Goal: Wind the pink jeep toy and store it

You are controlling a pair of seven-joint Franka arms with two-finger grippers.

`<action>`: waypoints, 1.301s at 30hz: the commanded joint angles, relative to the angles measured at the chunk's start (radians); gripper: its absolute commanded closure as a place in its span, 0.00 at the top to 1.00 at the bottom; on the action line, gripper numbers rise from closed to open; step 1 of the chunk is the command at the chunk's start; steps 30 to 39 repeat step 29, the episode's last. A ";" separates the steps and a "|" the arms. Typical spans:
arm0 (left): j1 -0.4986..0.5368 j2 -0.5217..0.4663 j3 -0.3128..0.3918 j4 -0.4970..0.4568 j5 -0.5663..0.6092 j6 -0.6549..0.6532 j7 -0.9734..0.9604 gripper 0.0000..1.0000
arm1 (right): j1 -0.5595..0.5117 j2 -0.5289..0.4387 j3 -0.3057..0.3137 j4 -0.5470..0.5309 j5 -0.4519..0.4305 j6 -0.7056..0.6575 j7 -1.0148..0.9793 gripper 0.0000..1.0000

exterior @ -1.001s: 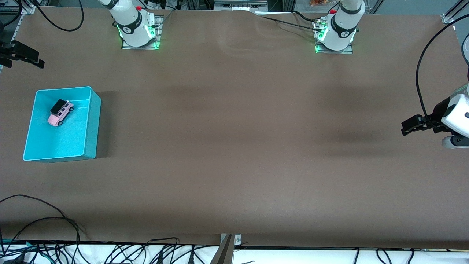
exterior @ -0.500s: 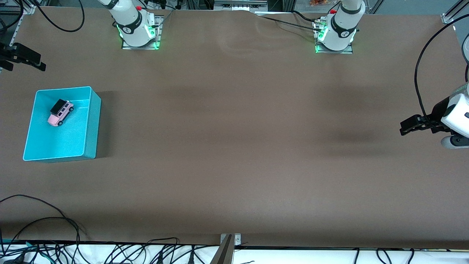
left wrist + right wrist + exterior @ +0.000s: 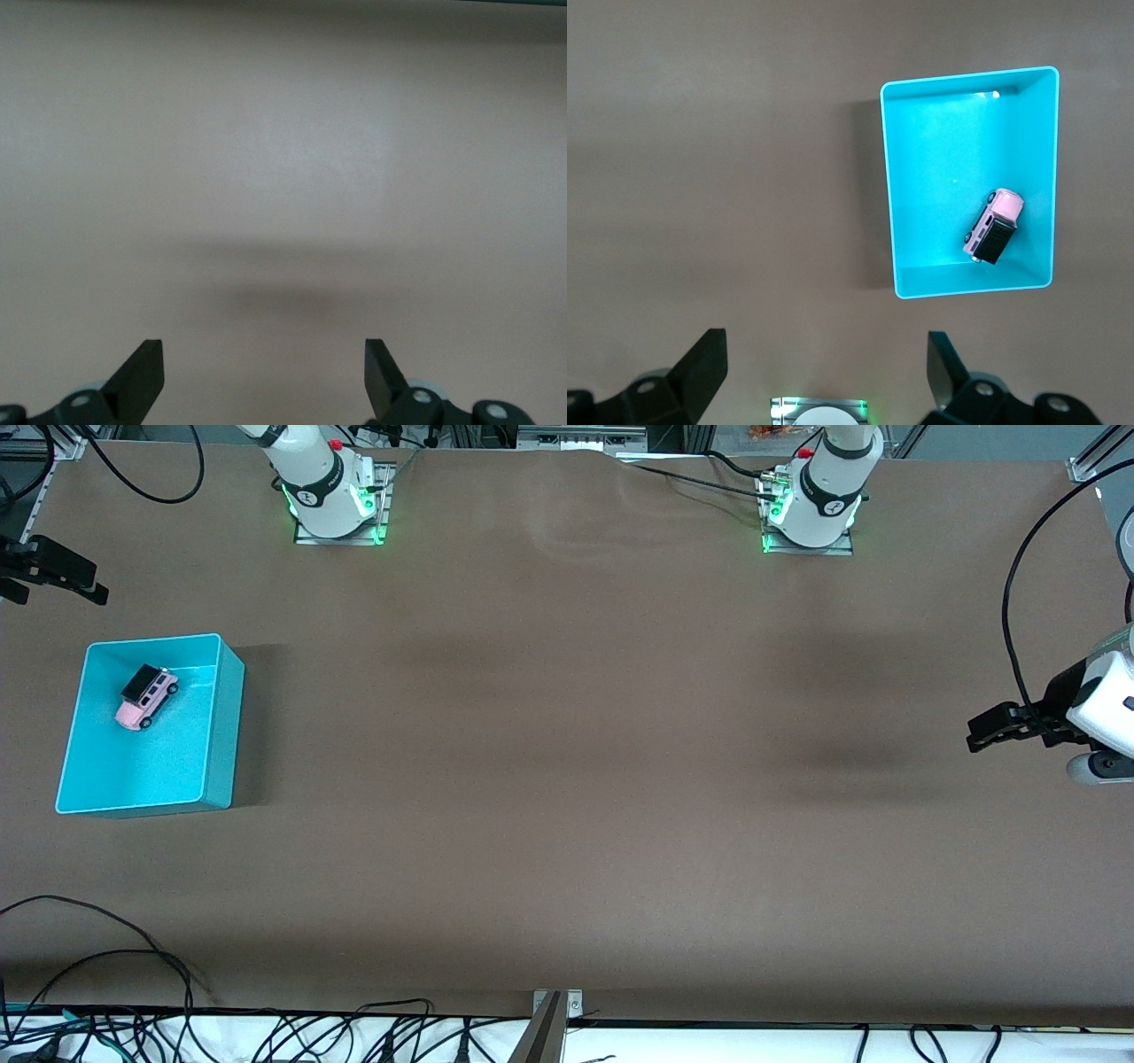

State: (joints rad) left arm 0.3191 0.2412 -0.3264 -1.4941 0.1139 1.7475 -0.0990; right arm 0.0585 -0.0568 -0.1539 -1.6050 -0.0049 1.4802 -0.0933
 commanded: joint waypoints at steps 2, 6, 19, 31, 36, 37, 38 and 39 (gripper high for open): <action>0.003 -0.017 0.003 -0.009 -0.023 -0.003 0.016 1.00 | 0.001 0.014 -0.006 0.031 0.022 -0.001 0.000 1.00; 0.003 -0.019 0.003 -0.008 -0.023 -0.002 0.016 1.00 | -0.002 0.014 -0.009 0.031 0.028 -0.003 0.004 1.00; 0.005 -0.020 0.003 -0.005 -0.025 -0.003 0.016 1.00 | -0.006 0.014 -0.012 0.031 0.025 -0.011 -0.006 1.00; 0.012 -0.020 0.003 -0.002 -0.025 -0.002 0.021 1.00 | -0.006 0.014 -0.012 0.031 0.023 -0.014 -0.010 1.00; 0.012 -0.020 0.003 -0.002 -0.025 -0.002 0.021 1.00 | -0.006 0.014 -0.012 0.031 0.023 -0.014 -0.010 1.00; 0.012 -0.020 0.003 -0.002 -0.025 -0.002 0.021 1.00 | -0.006 0.014 -0.012 0.031 0.023 -0.014 -0.010 1.00; 0.012 -0.020 0.003 -0.002 -0.025 -0.002 0.021 1.00 | -0.006 0.014 -0.012 0.031 0.023 -0.014 -0.010 1.00; 0.012 -0.020 0.003 -0.002 -0.025 -0.002 0.021 1.00 | -0.006 0.014 -0.012 0.031 0.023 -0.014 -0.010 1.00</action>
